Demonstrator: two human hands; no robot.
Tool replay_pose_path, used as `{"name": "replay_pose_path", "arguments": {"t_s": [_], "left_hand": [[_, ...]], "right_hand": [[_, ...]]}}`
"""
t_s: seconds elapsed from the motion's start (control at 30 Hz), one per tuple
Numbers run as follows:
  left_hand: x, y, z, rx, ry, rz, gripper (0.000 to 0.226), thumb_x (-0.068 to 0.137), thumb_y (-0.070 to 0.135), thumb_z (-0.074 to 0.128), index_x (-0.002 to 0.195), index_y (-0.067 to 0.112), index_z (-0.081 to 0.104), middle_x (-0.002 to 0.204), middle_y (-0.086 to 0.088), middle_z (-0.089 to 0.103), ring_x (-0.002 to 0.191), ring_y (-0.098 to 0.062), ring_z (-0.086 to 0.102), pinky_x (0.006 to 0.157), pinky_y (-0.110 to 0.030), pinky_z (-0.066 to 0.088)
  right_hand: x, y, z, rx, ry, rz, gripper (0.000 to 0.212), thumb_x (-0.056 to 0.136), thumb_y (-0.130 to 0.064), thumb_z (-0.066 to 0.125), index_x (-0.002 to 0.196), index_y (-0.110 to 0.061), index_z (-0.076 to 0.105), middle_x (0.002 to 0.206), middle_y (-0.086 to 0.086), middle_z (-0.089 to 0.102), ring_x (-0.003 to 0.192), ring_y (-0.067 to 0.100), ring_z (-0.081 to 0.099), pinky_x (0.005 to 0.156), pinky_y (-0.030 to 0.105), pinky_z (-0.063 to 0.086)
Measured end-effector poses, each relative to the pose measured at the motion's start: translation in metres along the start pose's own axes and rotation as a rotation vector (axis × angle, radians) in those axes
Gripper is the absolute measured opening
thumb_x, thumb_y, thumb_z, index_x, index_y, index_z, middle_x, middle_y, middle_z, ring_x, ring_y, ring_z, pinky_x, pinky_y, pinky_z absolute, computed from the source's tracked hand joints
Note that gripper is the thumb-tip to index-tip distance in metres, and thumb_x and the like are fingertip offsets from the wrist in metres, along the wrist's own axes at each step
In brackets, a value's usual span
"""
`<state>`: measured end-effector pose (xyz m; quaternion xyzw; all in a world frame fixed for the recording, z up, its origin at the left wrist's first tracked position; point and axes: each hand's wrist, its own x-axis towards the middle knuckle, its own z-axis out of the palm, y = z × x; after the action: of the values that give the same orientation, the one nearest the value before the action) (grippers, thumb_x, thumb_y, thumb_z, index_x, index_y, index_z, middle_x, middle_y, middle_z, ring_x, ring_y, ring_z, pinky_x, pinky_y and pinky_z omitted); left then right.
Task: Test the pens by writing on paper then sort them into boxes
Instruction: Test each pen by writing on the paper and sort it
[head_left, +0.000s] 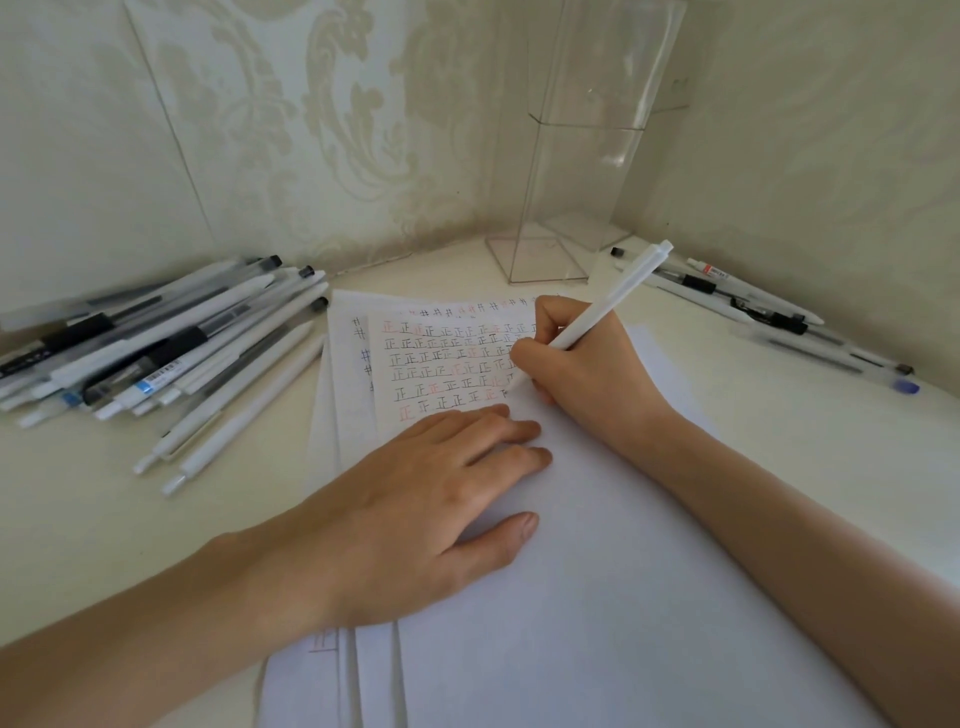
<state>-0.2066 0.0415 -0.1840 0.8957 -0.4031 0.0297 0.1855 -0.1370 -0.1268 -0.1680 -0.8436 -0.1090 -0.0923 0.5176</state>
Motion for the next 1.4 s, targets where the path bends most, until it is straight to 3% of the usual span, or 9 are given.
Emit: {"name": "replay_pose_path", "arguments": {"t_s": [0.23, 0.37, 0.47, 0.77, 0.93, 1.03, 1.13, 1.3, 1.4], "left_hand": [[0.0, -0.001, 0.0, -0.007, 0.0, 0.001, 0.052, 0.093, 0.055, 0.024, 0.132, 0.027, 0.042, 0.14, 0.011, 0.038, 0.131, -0.005, 0.026, 0.107, -0.016, 0.011], [0.0, -0.002, 0.001, -0.001, 0.003, 0.002, 0.052, 0.093, 0.056, 0.023, 0.133, 0.028, 0.04, 0.14, 0.012, 0.037, 0.132, -0.005, 0.025, 0.107, -0.017, 0.012], [0.0, -0.002, 0.001, -0.005, 0.007, 0.005, 0.052, 0.092, 0.055, 0.023, 0.133, 0.027, 0.041, 0.14, 0.012, 0.038, 0.131, -0.005, 0.025, 0.107, -0.016, 0.012], [0.001, -0.004, 0.001, -0.017, 0.033, 0.036, 0.052, 0.092, 0.055, 0.026, 0.133, 0.028, 0.042, 0.139, 0.014, 0.037, 0.13, 0.0, 0.024, 0.106, -0.01, 0.009], [0.0, -0.004, -0.003, -0.188, 0.171, -0.07, 0.036, 0.088, 0.054, 0.038, 0.12, 0.038, 0.041, 0.116, 0.026, 0.044, 0.114, 0.007, 0.039, 0.092, -0.004, 0.026], [0.0, -0.004, -0.01, -0.437, 0.283, -0.196, 0.049, 0.075, 0.064, 0.052, 0.116, 0.048, 0.033, 0.106, 0.024, 0.052, 0.109, 0.007, 0.046, 0.075, -0.006, 0.037], [0.003, 0.0, -0.016, -0.513, 0.26, -0.177, 0.063, 0.072, 0.057, 0.064, 0.126, 0.046, 0.032, 0.102, 0.018, 0.059, 0.105, 0.004, 0.051, 0.079, -0.005, 0.036], [0.003, -0.003, -0.013, -0.395, 0.264, -0.097, 0.043, 0.075, 0.048, 0.066, 0.113, 0.031, 0.057, 0.102, 0.018, 0.062, 0.102, 0.002, 0.054, 0.086, -0.007, 0.035], [-0.001, -0.006, -0.006, -0.146, 0.334, -0.016, 0.042, 0.082, 0.056, 0.053, 0.114, 0.029, 0.052, 0.099, 0.011, 0.064, 0.095, -0.004, 0.055, 0.085, -0.014, 0.039]], "right_hand": [[-0.002, -0.002, -0.001, 0.031, -0.012, 0.014, 0.028, 0.075, 0.001, 0.058, 0.059, -0.009, 0.037, 0.05, 0.006, 0.036, 0.04, 0.007, 0.036, 0.042, 0.016, 0.029], [-0.001, -0.001, 0.0, 0.006, -0.022, -0.01, 0.034, 0.073, 0.001, 0.059, 0.056, -0.013, 0.032, 0.053, 0.007, 0.031, 0.05, 0.015, 0.034, 0.044, 0.019, 0.027], [-0.002, -0.002, -0.001, 0.037, -0.036, 0.01, 0.033, 0.073, 0.002, 0.058, 0.056, -0.012, 0.033, 0.05, 0.008, 0.034, 0.043, 0.011, 0.036, 0.043, 0.016, 0.029], [-0.001, 0.0, -0.001, 0.014, -0.022, -0.04, 0.039, 0.079, 0.0, 0.058, 0.057, -0.015, 0.03, 0.046, -0.01, 0.029, 0.047, 0.005, 0.029, 0.046, 0.014, 0.027], [-0.004, -0.004, -0.004, 0.123, -0.041, -0.024, 0.023, 0.09, -0.033, 0.061, 0.077, -0.017, 0.05, 0.054, 0.005, 0.063, 0.048, 0.012, 0.054, 0.051, 0.02, 0.041], [-0.006, 0.001, -0.003, -0.056, -0.046, -0.127, 0.009, 0.089, -0.014, 0.064, 0.094, -0.02, 0.059, 0.073, 0.003, 0.065, 0.068, 0.013, 0.061, 0.065, 0.022, 0.048], [-0.009, -0.002, -0.006, 0.024, -0.16, -0.134, 0.033, 0.087, -0.004, 0.051, 0.114, -0.022, 0.059, 0.093, -0.001, 0.063, 0.089, 0.012, 0.059, 0.082, 0.024, 0.047], [-0.014, -0.008, -0.007, 0.193, -0.216, -0.132, 0.027, 0.085, -0.025, 0.054, 0.111, -0.023, 0.062, 0.087, 0.001, 0.068, 0.089, 0.017, 0.063, 0.078, 0.025, 0.046], [-0.014, -0.008, -0.004, 0.152, -0.221, -0.166, 0.022, 0.082, -0.028, 0.058, 0.104, -0.03, 0.063, 0.09, 0.015, 0.065, 0.089, 0.03, 0.061, 0.079, 0.034, 0.046]]}}
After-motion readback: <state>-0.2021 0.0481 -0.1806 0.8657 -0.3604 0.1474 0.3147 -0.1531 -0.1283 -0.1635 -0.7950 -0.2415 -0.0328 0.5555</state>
